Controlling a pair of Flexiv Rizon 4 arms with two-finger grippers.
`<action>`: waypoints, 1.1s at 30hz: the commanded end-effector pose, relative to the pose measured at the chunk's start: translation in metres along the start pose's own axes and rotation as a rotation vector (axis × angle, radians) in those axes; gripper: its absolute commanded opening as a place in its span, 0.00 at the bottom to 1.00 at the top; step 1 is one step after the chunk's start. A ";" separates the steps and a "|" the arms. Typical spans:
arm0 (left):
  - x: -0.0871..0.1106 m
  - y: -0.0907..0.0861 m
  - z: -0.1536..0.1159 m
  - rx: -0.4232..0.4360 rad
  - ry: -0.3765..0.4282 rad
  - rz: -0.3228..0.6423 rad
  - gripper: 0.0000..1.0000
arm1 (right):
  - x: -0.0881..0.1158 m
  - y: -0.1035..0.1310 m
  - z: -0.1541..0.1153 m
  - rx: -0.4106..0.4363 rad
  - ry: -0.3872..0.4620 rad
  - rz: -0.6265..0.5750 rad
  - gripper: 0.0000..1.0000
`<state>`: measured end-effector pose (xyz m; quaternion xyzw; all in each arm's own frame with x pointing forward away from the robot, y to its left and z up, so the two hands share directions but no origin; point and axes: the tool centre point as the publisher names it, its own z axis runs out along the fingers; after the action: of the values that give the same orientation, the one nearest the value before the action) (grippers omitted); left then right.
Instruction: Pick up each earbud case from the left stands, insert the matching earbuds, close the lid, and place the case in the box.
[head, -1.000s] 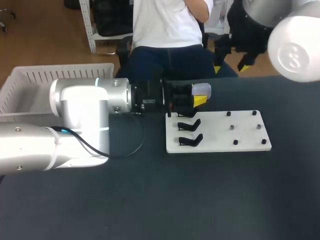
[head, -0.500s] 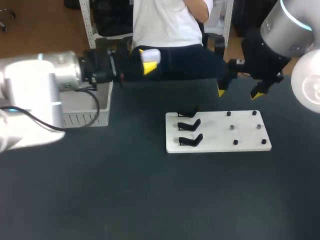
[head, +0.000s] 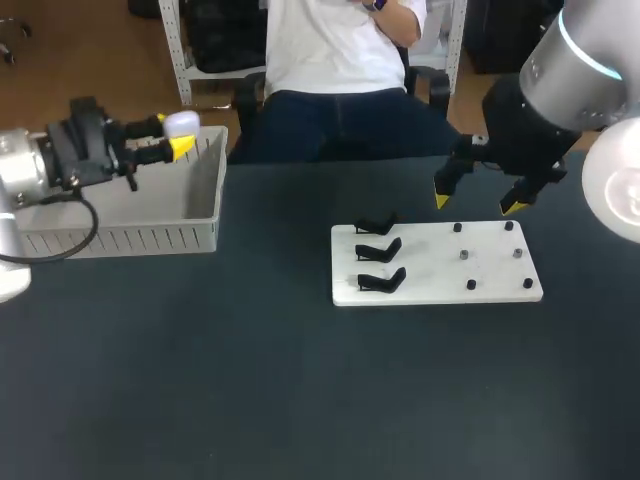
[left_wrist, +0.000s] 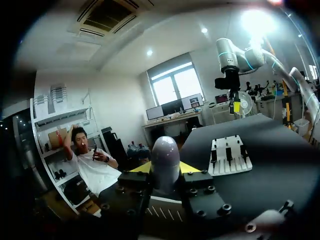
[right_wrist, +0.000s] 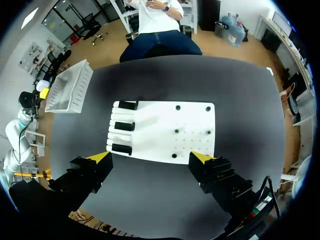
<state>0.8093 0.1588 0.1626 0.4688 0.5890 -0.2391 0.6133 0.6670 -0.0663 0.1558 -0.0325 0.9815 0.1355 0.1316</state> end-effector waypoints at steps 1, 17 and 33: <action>0.019 -0.004 -0.019 -0.141 0.032 -0.012 0.00 | 0.007 -0.001 -0.004 0.010 -0.016 0.010 1.00; 0.106 0.004 -0.007 -0.187 0.177 -0.143 0.13 | 0.013 -0.001 -0.001 0.012 0.009 0.031 1.00; 0.049 -0.052 0.006 -0.104 0.210 -0.076 1.00 | 0.026 -0.009 -0.011 -0.074 -0.029 -0.081 1.00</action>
<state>0.8026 0.1523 0.0886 0.4441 0.6628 -0.2112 0.5648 0.6470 -0.0731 0.1599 -0.0748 0.9749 0.1590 0.1365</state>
